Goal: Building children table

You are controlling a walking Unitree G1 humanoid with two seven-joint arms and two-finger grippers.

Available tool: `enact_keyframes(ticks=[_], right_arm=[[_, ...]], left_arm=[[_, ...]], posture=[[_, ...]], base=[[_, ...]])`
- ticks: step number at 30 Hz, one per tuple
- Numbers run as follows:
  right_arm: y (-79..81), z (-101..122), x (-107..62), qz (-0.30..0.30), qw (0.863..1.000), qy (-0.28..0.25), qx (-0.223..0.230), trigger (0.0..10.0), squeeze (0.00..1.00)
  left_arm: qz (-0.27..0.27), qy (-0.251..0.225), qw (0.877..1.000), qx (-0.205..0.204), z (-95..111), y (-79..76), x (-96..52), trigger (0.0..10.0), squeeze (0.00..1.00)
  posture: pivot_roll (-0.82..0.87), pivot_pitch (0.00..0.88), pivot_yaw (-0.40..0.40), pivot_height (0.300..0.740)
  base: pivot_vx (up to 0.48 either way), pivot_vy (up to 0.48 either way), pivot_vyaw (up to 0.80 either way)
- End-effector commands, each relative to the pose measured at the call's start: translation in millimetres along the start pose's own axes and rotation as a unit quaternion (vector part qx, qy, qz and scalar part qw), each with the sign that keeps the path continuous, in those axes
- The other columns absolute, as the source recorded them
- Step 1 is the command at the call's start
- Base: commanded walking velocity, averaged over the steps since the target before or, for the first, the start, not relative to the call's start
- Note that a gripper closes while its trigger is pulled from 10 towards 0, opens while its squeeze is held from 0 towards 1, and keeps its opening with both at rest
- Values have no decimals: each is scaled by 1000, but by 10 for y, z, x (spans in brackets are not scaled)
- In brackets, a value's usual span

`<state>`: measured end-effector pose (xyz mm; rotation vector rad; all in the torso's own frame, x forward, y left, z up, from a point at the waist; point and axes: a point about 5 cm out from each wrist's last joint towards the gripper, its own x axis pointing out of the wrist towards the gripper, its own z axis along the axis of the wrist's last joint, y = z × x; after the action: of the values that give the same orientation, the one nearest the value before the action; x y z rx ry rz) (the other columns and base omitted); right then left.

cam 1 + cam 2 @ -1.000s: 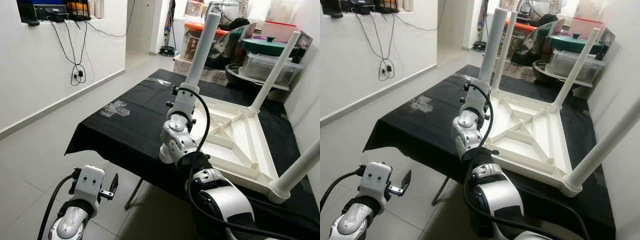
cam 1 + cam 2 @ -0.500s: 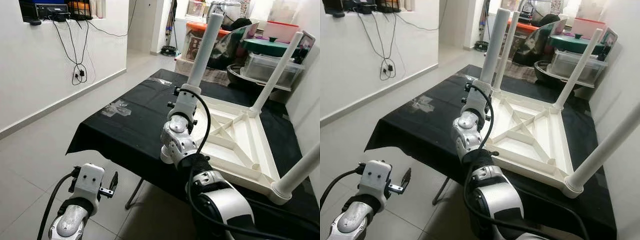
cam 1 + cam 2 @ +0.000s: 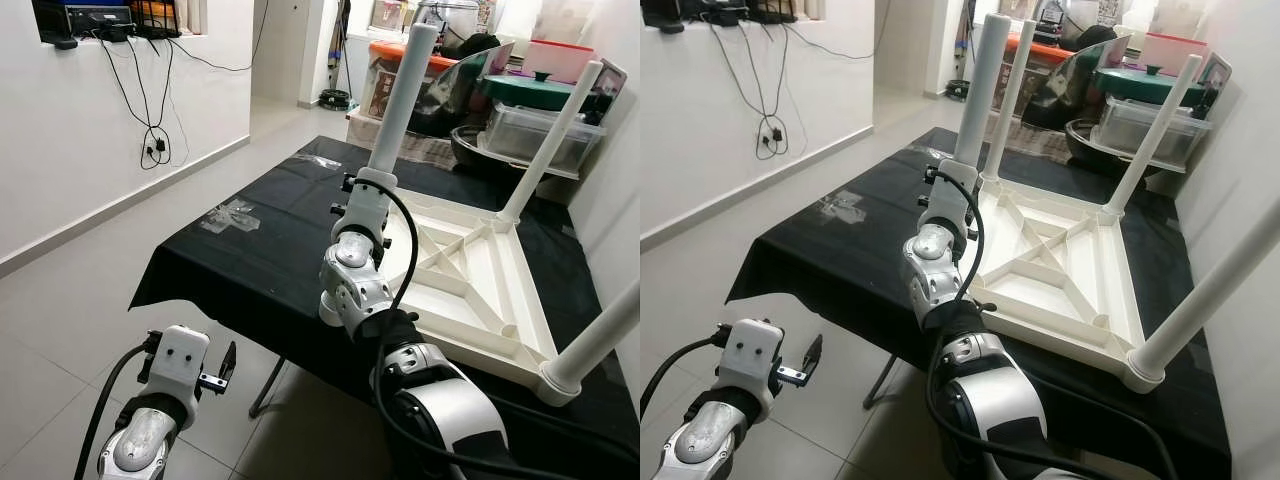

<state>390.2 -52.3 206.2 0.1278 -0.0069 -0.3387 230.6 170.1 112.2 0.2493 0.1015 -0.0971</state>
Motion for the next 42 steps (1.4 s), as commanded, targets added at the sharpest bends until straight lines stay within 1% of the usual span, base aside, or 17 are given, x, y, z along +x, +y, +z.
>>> enact_keyframes(ticks=[1,6,7,8,9,17,22,28,42], right_arm=[[-98,-377,-56,-6,998,62,-30,0,0],[-83,-370,-60,2,998,58,-36,0,0],[-70,-365,-64,9,998,56,-40,5255,0],[-70,-365,-64,9,998,56,-40,5255,0],[-58,-360,-66,15,997,55,-43,10000,0],[-38,-340,-66,24,997,56,-48,10000,0],[8,-305,-72,45,996,61,-48,10000,0],[20,-267,-71,53,996,60,-44,10000,0],[32,-252,-82,61,995,65,-39,10000,0]], left_arm=[[-7,4,1000,9,-29,-10,8,10000,0],[-7,5,1000,9,-33,-14,4,10000,0],[-8,5,1000,9,-35,-15,2,10000,0],[-8,5,1000,9,-35,-15,2,10000,0],[-8,5,1000,9,-36,-15,3,10000,0],[-10,4,1000,11,-34,-9,12,10000,0],[-11,4,1000,12,-31,-8,16,10000,0],[-11,4,1000,12,-32,-9,21,10000,0],[-13,4,1000,14,-35,-8,31,10000,0]], posture=[[145,0,-124,740],[145,0,-125,740],[145,0,-124,740],[145,0,-124,740],[145,0,-124,740],[144,0,-123,740],[141,0,-123,740],[139,0,-122,740],[140,0,-119,740]], base=[[0,0,0],[0,0,0],[0,0,0],[0,0,0],[0,0,0],[0,0,0],[0,0,0],[0,0,0],[0,0,0]])
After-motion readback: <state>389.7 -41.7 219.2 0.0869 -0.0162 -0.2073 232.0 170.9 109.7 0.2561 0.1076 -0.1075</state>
